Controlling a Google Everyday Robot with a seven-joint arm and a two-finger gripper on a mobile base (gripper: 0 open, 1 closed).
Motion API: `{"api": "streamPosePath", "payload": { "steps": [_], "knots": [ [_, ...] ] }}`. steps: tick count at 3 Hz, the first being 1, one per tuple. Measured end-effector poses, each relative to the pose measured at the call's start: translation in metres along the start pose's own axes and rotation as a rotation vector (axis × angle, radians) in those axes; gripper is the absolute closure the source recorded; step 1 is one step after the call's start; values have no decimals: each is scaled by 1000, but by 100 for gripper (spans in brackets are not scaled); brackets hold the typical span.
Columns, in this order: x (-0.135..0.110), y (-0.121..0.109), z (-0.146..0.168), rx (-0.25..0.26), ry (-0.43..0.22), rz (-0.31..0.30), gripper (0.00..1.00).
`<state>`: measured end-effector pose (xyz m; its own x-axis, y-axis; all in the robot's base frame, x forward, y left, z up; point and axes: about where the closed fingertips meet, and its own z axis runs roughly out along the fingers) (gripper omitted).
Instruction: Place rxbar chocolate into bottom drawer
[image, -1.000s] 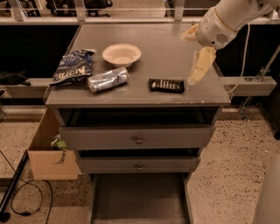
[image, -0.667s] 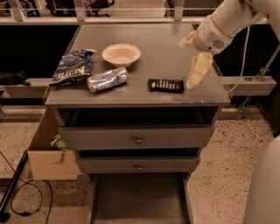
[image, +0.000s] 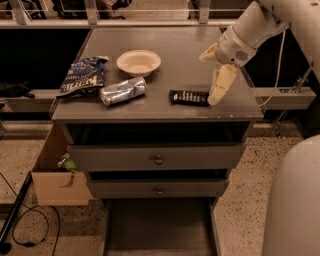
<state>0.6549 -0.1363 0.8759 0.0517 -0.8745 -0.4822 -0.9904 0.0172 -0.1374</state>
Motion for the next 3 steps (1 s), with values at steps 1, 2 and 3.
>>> {"api": "streamPosePath", "payload": {
  "steps": [1,2,3],
  "knots": [
    [-2,-3,15,-34,-6,15,0],
    [-3,-3,27,-59,-15,32,0],
    [-2,0,36,-78,-20,44,0]
  ]
}}
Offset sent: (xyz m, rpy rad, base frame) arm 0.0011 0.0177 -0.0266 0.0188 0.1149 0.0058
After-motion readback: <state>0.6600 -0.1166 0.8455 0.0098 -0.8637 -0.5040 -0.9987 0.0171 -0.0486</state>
